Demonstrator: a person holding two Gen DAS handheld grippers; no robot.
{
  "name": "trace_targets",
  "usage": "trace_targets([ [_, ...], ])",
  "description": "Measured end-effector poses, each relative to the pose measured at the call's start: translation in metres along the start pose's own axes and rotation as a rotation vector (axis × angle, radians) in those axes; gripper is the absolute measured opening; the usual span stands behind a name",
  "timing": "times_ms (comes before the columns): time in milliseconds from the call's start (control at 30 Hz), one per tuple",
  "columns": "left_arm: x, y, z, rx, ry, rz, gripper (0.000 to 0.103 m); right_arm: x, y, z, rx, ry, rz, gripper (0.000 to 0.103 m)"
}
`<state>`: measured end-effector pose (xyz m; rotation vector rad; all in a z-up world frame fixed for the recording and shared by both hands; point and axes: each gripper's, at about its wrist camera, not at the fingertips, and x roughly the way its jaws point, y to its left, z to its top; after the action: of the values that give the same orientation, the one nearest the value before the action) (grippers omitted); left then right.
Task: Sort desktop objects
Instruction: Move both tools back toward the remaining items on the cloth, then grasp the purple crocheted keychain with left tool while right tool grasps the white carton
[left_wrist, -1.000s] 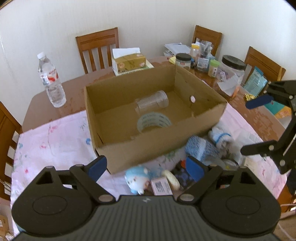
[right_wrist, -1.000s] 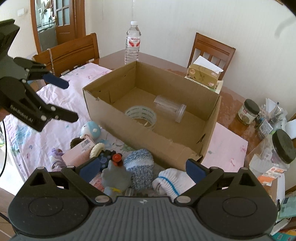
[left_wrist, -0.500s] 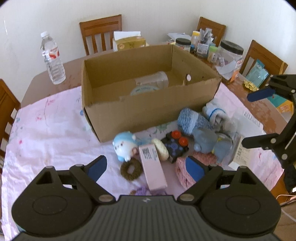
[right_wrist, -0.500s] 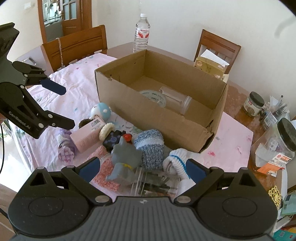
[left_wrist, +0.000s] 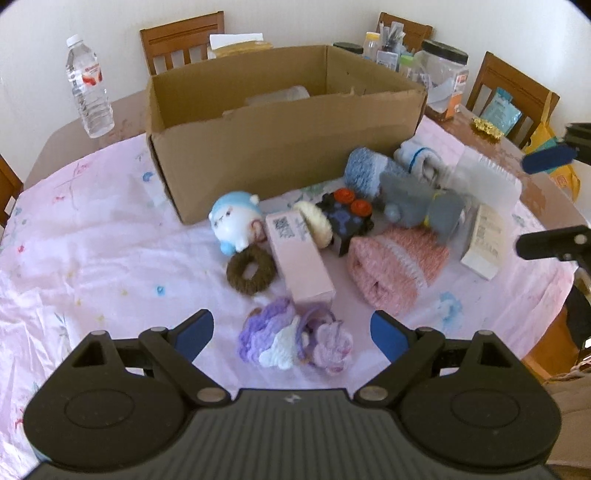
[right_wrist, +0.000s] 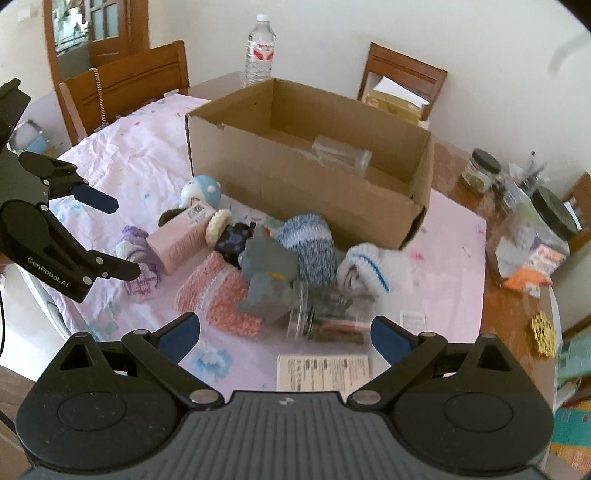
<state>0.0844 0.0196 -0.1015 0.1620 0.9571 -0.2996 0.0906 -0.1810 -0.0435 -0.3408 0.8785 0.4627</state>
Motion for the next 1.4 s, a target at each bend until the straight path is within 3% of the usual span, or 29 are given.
trace_targets([
  [200,0.005,0.006,-0.006,-0.014,0.002,-0.013,0.084,0.000,0.004,-0.017,0.055,0.027,-0.020,0.101],
  [367,0.010,0.013,-0.008,-0.041,0.000,-0.026,0.067,0.000,0.004,-0.027,0.095,0.041,-0.031,0.101],
  [500,0.013,0.018,-0.009,-0.056,0.000,-0.024,0.067,-0.001,0.005,-0.032,0.112,0.046,-0.035,0.101],
  [567,0.015,0.020,-0.009,-0.065,0.009,-0.035,0.056,0.000,0.005,-0.033,0.116,0.049,-0.036,0.101],
  [833,0.025,0.023,-0.011,-0.099,0.040,-0.068,0.055,0.002,0.003,-0.034,0.125,0.053,-0.037,0.101],
  [933,0.028,0.023,-0.013,-0.125,0.063,-0.086,0.047,0.005,0.000,-0.034,0.126,0.056,-0.039,0.101],
  [1400,0.026,0.017,-0.011,-0.123,0.064,-0.062,0.046,0.045,-0.030,-0.053,0.158,0.090,-0.003,0.101],
])
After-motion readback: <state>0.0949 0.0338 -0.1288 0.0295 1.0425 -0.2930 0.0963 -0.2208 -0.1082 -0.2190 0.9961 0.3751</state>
